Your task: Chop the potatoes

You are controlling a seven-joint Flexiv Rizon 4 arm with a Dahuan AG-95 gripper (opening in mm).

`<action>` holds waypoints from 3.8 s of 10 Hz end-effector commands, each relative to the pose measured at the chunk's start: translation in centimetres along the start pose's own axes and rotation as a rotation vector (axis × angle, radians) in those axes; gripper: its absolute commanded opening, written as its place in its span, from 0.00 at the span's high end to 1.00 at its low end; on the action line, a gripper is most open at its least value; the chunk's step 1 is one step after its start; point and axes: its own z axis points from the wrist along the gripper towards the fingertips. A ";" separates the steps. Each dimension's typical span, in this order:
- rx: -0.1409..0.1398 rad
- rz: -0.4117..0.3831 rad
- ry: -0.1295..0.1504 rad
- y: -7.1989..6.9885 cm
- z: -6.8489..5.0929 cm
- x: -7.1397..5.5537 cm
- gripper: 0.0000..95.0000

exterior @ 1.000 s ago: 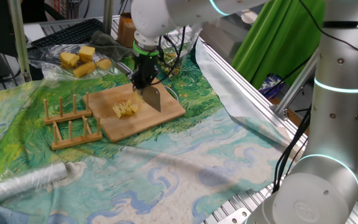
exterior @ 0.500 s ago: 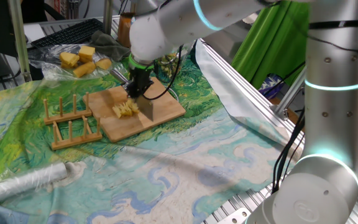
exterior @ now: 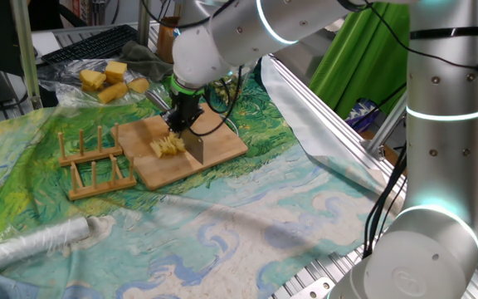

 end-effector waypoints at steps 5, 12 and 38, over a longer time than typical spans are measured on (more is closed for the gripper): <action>-0.083 0.041 0.028 -0.1 -0.5 0.3 1.00; -0.079 0.042 0.015 0.2 -0.3 0.6 1.00; 0.006 -0.015 0.049 -1.5 -4.4 1.1 1.00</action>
